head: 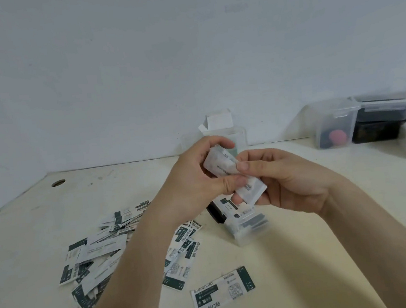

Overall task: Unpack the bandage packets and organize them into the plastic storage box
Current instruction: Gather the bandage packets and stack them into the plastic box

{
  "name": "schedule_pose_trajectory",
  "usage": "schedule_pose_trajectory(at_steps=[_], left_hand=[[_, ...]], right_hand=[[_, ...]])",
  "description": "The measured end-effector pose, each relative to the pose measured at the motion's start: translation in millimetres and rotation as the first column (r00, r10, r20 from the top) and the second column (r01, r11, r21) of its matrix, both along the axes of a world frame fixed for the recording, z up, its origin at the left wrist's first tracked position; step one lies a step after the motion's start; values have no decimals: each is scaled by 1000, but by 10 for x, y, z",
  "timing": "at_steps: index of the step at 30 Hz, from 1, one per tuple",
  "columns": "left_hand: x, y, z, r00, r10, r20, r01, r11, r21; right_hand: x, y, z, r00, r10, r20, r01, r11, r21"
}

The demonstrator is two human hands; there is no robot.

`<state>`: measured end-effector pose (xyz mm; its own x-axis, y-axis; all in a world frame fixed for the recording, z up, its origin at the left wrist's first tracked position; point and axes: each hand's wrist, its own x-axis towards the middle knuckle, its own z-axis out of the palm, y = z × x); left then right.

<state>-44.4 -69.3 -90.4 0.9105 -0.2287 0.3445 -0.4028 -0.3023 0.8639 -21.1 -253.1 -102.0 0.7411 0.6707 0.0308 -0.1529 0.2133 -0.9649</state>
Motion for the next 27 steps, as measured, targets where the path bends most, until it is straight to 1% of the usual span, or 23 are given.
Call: schedule_pose_trajectory(at_steps=[2,4,5,6,7,8,10,12,14,16,18,20,21,24,27], left_hand=[[48,-31,-24,993,114,38,-116,992,53],[84,-13,-89,961,251,116,-265,954,137],[98,8,-135,946,279,167,-309,931,194],[112,27,-186,940,272,204,-322,907,270],[121,47,-243,945,246,214,-311,878,364],[132,58,-311,956,209,206,-283,841,461],[161,83,-445,972,150,178,-230,752,618],[193,101,-511,977,134,168,-213,704,677],[206,106,-521,982,122,142,-188,672,717],[206,99,-505,989,102,103,-145,659,738],[200,94,-483,993,100,70,-120,710,694],[205,112,-474,991,108,83,-136,762,633],[208,123,-472,988,114,100,-152,770,620],[230,151,-455,980,124,153,-194,752,630],[252,171,-431,976,161,148,-218,748,627]], right_hand=[[41,-41,59,997,-75,27,76,996,-40],[99,-102,110,975,-191,112,209,962,-178],[137,-135,126,951,-242,191,290,915,-281],[177,-162,133,921,-270,280,365,848,-384],[215,-168,144,895,-259,363,417,773,-477],[254,-162,147,876,-209,435,447,691,-568],[320,-100,158,851,-34,524,467,502,-728],[372,7,156,839,113,532,470,342,-814],[436,119,111,851,187,491,443,247,-862],[496,215,40,863,225,451,416,189,-890],[541,278,-33,859,258,442,418,145,-897],[566,332,-80,850,279,447,434,111,-894],[573,352,-98,846,285,450,441,100,-892],[575,387,-131,840,302,451,452,70,-889],[587,392,-169,840,299,452,451,76,-889]])
